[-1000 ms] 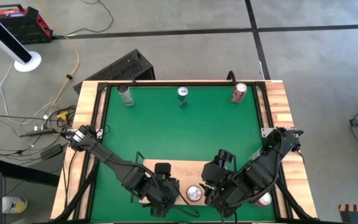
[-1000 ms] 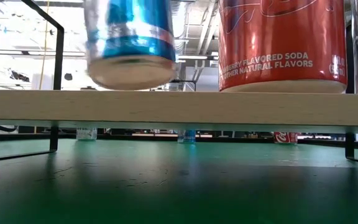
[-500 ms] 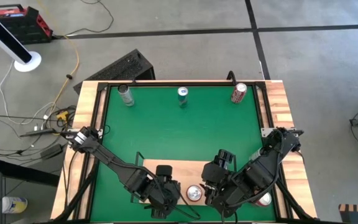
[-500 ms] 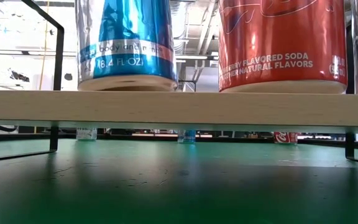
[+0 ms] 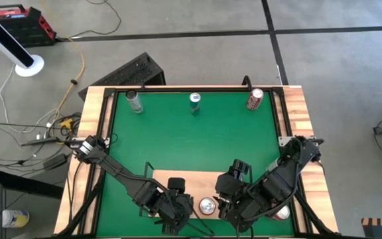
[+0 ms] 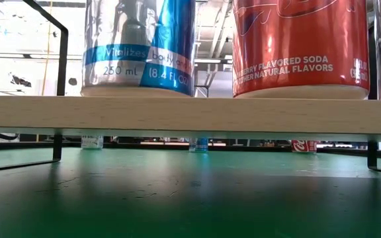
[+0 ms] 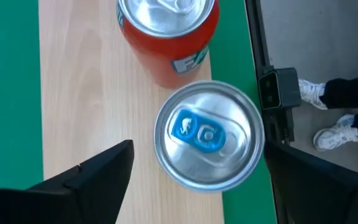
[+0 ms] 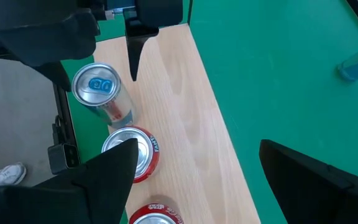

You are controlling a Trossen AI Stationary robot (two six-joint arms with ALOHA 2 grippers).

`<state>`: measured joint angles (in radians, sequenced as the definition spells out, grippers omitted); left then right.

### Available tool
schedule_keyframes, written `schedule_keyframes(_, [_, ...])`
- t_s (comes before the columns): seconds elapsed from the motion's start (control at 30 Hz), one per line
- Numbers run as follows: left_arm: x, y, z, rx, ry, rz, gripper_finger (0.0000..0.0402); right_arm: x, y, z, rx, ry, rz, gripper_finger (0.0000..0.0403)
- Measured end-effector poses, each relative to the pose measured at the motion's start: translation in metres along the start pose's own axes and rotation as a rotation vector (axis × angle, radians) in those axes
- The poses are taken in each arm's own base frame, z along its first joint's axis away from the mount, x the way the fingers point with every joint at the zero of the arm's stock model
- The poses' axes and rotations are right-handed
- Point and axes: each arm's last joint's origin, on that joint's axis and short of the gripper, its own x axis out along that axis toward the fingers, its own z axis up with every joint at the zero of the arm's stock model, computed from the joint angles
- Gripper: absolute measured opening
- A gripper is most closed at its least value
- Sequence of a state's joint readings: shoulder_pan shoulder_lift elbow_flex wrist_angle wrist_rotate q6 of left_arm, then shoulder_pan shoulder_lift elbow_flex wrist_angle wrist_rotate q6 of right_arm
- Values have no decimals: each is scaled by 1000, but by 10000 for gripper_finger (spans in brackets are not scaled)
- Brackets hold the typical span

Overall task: Place canned beverage on shelf
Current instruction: Put the bottom blue soda can on the shelf

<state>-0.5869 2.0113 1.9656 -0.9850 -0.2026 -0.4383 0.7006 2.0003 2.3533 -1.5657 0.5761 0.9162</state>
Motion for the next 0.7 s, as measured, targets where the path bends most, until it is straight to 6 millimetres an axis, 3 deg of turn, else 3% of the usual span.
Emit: schedule_keyframes(0.7, [0,0,0,63,4,2,349,0,0,0,21,1,3,358])
